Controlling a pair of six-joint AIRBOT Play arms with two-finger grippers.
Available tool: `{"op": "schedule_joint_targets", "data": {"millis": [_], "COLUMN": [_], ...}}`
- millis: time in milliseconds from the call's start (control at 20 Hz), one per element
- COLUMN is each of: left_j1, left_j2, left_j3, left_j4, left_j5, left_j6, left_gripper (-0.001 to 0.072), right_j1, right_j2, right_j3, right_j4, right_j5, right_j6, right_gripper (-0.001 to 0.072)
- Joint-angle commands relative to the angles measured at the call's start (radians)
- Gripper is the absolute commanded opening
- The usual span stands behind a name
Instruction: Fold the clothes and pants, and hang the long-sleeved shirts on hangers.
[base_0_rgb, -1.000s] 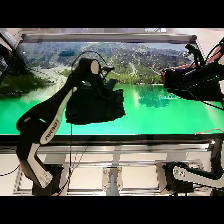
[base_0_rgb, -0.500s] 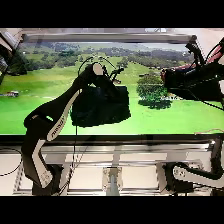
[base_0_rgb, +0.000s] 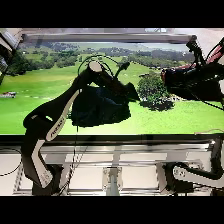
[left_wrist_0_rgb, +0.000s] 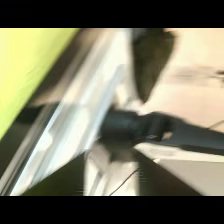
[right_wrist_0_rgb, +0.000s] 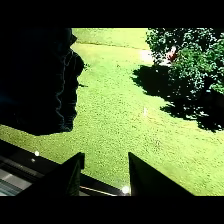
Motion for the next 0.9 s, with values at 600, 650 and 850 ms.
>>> {"op": "schedule_joint_targets", "data": {"millis": [600,650,850], "left_j1": [0.322,0.325,0.342], "left_j2": [0.402,0.412,0.418], "left_j3": [-0.003,-0.003,-0.012], "left_j4": [1.237,1.238,1.245], "left_j5": [-0.278,-0.273,-0.269], "left_j6": [-0.208,-0.208,-0.206], "left_gripper": [0.0022,0.0021,0.0022], "right_j1": [0.645,0.645,0.652], "right_j2": [-0.394,-0.433,-0.568], "right_j3": [0.017,0.069,0.220], "right_j4": [0.124,0.143,0.233], "right_j5": [-0.561,-0.555,-0.471], "right_j6": [0.003,0.005,0.000], "right_gripper": [0.0024,0.0023,0.0024]}}
